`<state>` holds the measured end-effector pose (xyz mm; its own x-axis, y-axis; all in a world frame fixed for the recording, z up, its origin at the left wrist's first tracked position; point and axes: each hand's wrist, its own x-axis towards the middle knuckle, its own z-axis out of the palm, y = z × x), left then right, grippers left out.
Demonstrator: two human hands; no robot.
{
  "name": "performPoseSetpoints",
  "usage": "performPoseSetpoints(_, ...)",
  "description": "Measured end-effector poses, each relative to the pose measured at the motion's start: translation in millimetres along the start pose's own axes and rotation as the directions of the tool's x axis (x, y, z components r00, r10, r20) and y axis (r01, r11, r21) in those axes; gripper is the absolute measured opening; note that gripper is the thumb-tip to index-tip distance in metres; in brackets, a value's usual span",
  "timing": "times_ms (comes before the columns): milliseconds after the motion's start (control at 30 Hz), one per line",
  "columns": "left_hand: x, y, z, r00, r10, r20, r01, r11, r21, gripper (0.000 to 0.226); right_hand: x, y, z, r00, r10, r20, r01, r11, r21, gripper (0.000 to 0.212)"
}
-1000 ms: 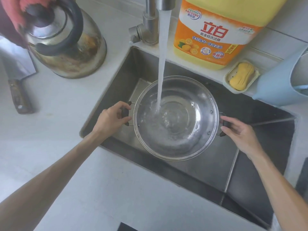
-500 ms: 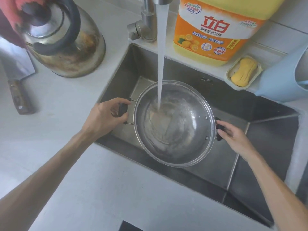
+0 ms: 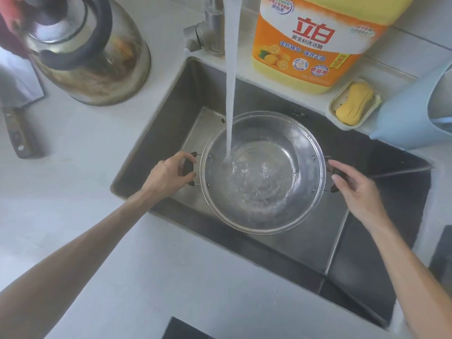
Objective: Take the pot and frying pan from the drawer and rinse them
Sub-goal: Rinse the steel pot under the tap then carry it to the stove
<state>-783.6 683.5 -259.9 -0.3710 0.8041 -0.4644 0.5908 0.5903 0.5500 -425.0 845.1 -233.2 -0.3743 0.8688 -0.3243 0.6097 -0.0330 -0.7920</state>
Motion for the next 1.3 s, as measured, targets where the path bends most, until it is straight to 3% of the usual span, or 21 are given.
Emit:
performPoseSetpoints(233, -8, 5, -16, 0.991, 0.027, -0.129, -0.036, 0.997, -0.067, 0.020, 7, -2, 9, 0.998, -0.058, -0.013, 0.058, 0.998, 0.030, 0.042)
performPoseSetpoints(433, -29, 19, -39, 0.957, 0.083, -0.278, -0.098, 0.994, -0.040, 0.022, 4, 11, 23, 0.998, 0.044, 0.053, -0.045, 0.999, 0.007, 0.034)
performPoseSetpoints(533, -32, 21, -48, 0.946, 0.107, -0.307, -0.130, 0.990, -0.056, 0.034, 3, 13, 27, 0.993, 0.077, 0.085, -0.077, 0.997, -0.001, 0.033)
performPoseSetpoints(767, -25, 8, -31, 0.979, 0.075, -0.191, -0.085, 0.995, -0.045, 0.028, -2, 7, 15, 0.993, 0.083, 0.081, -0.079, 0.996, -0.050, 0.032)
performPoseSetpoints(1000, -8, -1, -5, 0.994, 0.082, -0.071, -0.083, 0.996, -0.009, 0.025, -6, -5, 0, 0.997, -0.073, -0.013, 0.072, 0.996, -0.061, 0.034)
performPoseSetpoints(1200, -5, 2, -12, 0.987, 0.091, -0.131, -0.097, 0.994, -0.043, 0.019, -2, -8, 1, 0.984, -0.168, -0.053, 0.166, 0.985, -0.048, 0.037)
performPoseSetpoints(1300, -10, 3, -21, 0.970, 0.124, -0.209, -0.136, 0.990, -0.041, 0.026, -2, -11, 6, 0.983, -0.176, -0.049, 0.175, 0.984, -0.029, 0.050)
